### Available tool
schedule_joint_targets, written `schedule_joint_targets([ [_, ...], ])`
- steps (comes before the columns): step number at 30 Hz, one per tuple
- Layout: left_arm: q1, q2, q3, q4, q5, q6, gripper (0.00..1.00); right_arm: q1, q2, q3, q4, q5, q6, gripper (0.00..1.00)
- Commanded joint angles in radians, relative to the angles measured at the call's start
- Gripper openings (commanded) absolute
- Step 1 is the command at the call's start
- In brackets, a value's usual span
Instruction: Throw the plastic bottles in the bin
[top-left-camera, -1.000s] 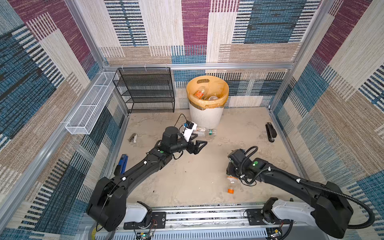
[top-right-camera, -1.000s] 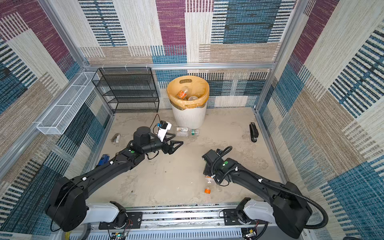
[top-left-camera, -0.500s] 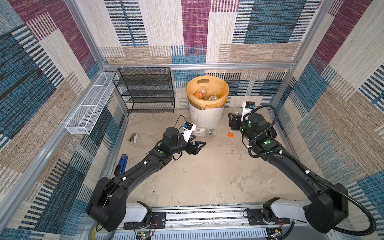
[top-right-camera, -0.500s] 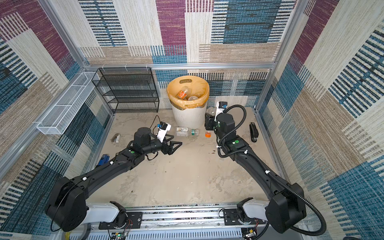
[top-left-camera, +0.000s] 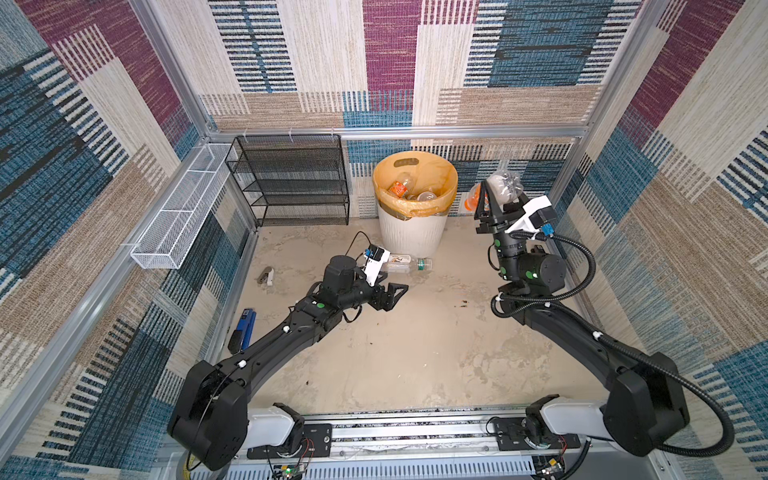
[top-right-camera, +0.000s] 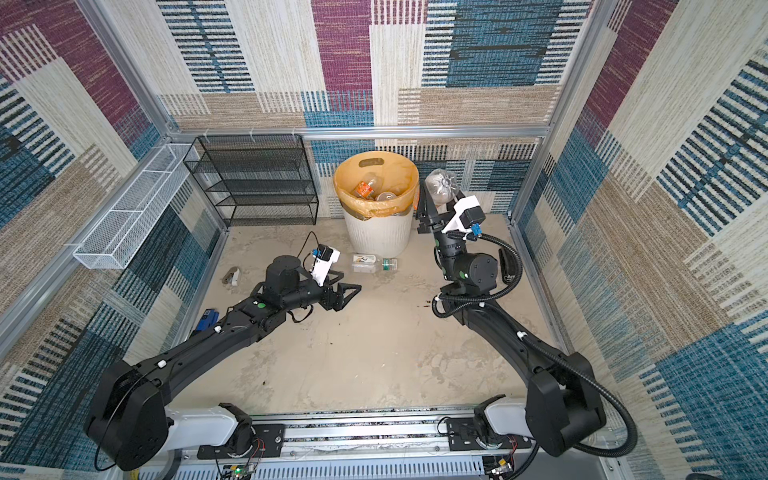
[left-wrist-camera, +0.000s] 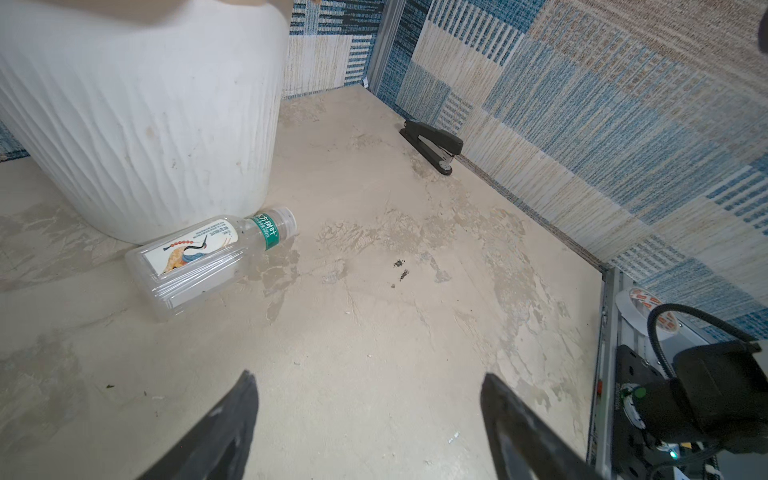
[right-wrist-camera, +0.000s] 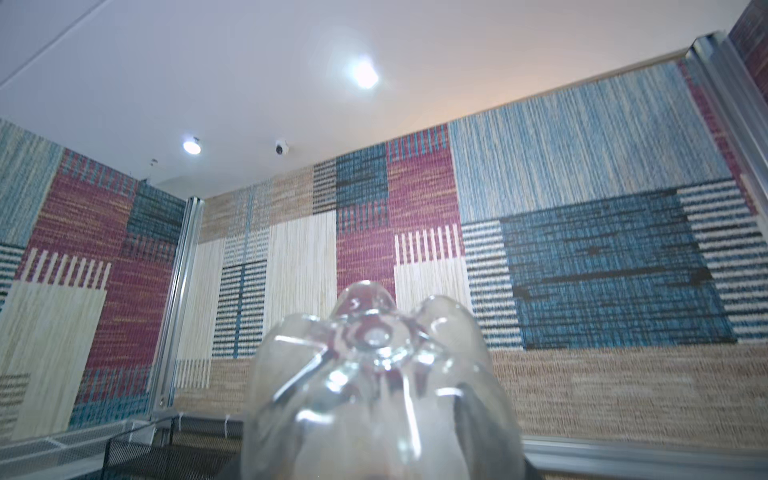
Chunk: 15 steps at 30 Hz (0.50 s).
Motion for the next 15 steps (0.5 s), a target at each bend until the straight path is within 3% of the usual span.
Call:
schedule_joint_targets([
  [1, -0.010, -0.011, 0.018, -0.035, -0.035, 0.048, 0.84, 0.000, 0.121, 0.173, 0.023, -0.032, 0.007, 0.52],
  [4, -0.017, -0.024, 0.010, -0.052, -0.063, 0.060, 0.84, -0.002, 0.319, 0.519, -0.394, -0.092, 0.052, 0.59],
  [8, -0.024, -0.033, 0.016, -0.117, -0.092, 0.086, 0.85, -0.010, 0.601, 1.109, -1.081, -0.072, 0.069, 0.84],
  [9, -0.024, -0.031, 0.020, -0.140, -0.092, 0.098, 0.86, -0.013, 0.632, 1.177, -1.149, -0.082, 0.056, 0.96],
  [10, -0.024, -0.030, 0.026, -0.157, -0.092, 0.107, 0.87, -0.016, 0.656, 1.235, -1.205, -0.082, 0.051, 0.99],
  [15, -0.025, 0.001, 0.071, -0.211, -0.102, 0.157, 0.89, -0.038, 0.786, 1.591, -1.487, -0.101, 0.034, 0.99],
])
